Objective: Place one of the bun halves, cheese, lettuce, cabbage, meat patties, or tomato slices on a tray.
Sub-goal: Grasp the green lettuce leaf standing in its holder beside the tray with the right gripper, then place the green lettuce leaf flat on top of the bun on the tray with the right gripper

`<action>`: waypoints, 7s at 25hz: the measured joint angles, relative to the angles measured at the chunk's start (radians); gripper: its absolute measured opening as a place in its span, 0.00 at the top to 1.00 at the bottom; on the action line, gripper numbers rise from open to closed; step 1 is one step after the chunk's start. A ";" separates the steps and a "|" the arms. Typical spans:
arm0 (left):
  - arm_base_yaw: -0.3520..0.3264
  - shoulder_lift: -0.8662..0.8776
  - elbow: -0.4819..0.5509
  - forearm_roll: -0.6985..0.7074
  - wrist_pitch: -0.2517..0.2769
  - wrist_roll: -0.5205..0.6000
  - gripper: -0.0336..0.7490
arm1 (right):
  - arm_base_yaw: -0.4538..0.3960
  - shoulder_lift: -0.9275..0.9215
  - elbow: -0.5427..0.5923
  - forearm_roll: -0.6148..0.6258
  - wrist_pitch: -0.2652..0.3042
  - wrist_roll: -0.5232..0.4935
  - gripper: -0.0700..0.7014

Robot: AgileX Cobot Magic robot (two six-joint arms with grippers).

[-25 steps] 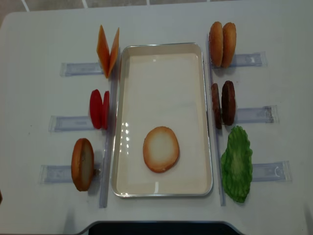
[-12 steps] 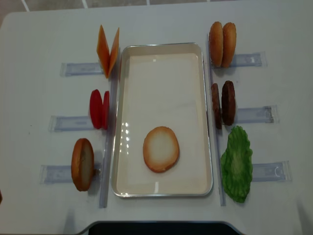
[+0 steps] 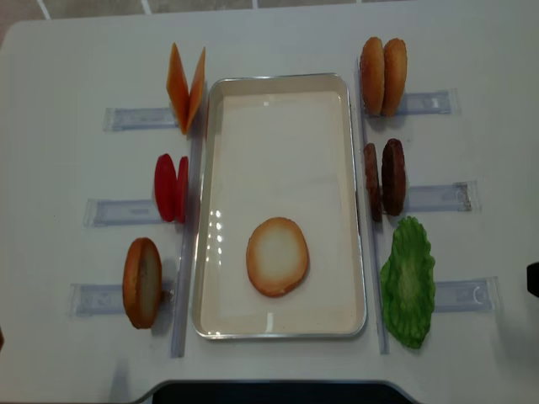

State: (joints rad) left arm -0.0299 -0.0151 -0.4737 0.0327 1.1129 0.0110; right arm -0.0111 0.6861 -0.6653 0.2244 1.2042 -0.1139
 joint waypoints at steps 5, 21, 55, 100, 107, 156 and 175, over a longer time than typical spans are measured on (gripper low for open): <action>0.000 0.000 0.000 0.000 0.000 0.000 0.96 | 0.000 0.196 -0.145 0.019 0.016 -0.003 0.21; 0.000 0.000 0.000 0.000 0.000 0.000 0.96 | 0.043 0.365 -0.295 0.034 0.018 0.069 0.21; 0.000 0.000 0.000 0.000 0.000 0.000 0.96 | 0.655 0.581 -0.299 -0.186 -0.039 0.615 0.21; 0.000 0.000 0.000 0.000 0.000 0.000 0.96 | 0.657 0.625 -0.217 -0.156 -0.095 0.591 0.82; 0.000 0.000 0.000 0.000 0.000 0.000 0.96 | 0.657 0.625 -0.333 -0.146 0.012 0.592 0.82; 0.000 0.000 0.000 0.000 0.000 0.000 0.96 | 0.832 0.974 -0.440 0.325 -0.534 0.289 0.82; 0.000 0.000 0.000 0.000 0.000 0.000 0.96 | 0.798 0.975 -0.440 0.448 -0.533 0.228 0.82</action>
State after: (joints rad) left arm -0.0299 -0.0151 -0.4737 0.0327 1.1129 0.0110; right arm 0.7871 1.6612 -1.1056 0.6724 0.6715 0.1138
